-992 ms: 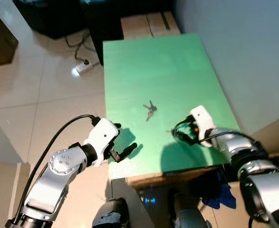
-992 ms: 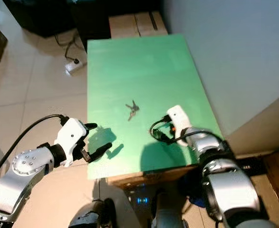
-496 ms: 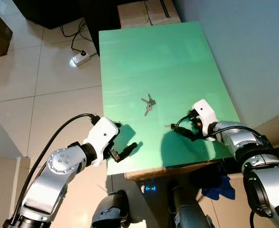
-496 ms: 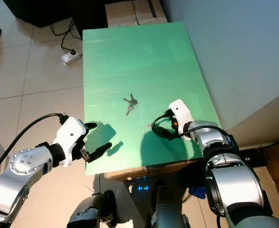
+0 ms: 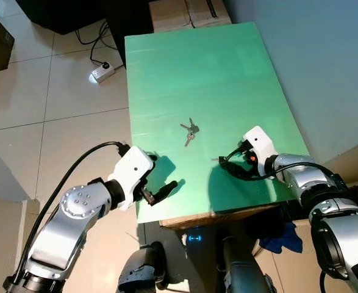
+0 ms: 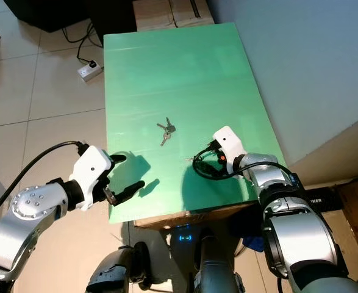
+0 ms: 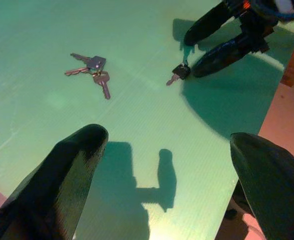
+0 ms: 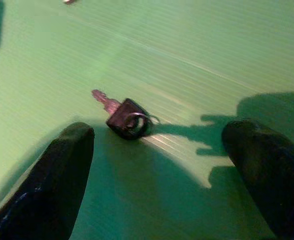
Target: Hang keys on a hook
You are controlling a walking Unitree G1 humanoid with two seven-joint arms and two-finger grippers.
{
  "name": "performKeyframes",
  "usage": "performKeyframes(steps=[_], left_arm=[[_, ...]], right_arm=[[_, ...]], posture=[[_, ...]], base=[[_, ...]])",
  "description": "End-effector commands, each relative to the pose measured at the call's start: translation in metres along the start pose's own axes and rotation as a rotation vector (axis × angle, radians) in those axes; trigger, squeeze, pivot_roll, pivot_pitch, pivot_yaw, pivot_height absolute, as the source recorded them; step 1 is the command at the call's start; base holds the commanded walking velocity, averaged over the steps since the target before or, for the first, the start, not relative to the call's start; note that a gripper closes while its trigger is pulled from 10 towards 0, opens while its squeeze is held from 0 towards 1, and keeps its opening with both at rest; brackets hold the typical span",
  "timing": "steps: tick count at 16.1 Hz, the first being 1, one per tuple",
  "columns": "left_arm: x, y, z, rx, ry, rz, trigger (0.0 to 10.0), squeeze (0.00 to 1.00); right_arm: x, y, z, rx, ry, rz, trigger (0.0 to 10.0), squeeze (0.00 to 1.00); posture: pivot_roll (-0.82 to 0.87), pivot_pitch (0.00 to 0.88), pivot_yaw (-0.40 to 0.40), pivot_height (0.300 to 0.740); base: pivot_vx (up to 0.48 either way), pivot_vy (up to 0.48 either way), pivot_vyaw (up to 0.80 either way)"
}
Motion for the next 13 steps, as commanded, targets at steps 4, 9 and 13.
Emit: performKeyframes(steps=[4,9,13], left_arm=[[0.0047,0.0027,-0.0006,0.020,-0.030,0.002,10.0,0.00],[0.0071,0.0029,-0.0034,0.035,-0.028,0.006,10.0,0.00],[0.0100,0.0050,-0.0041,0.060,-0.023,0.018,10.0,0.00]], right_arm=[[-0.0096,-0.0112,-0.0031,-0.043,0.065,0.025,3.5,0.00],[-0.0070,-0.0122,-0.0003,-0.054,0.068,0.035,0.0,0.00],[-0.0064,-0.0133,0.0010,-0.059,0.077,0.031,0.0,0.00]], posture=[[0.01,0.354,0.095,0.740],[0.00,0.350,0.094,0.740],[0.00,0.350,0.085,0.740]], base=[[0.000,0.000,0.00],[0.000,0.000,0.00],[0.000,0.000,0.00]])
Point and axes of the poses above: a point about 5 cm out from each wrist's last joint towards the gripper, its own z axis pointing back from the gripper into the wrist, its own y axis along the axis of the wrist's last joint, x = y × z, the point moved 2 cm from there along -z, pointing out of the wrist towards the gripper, and after that the axes turned 2 degrees about -z, right-handed, at the moved point
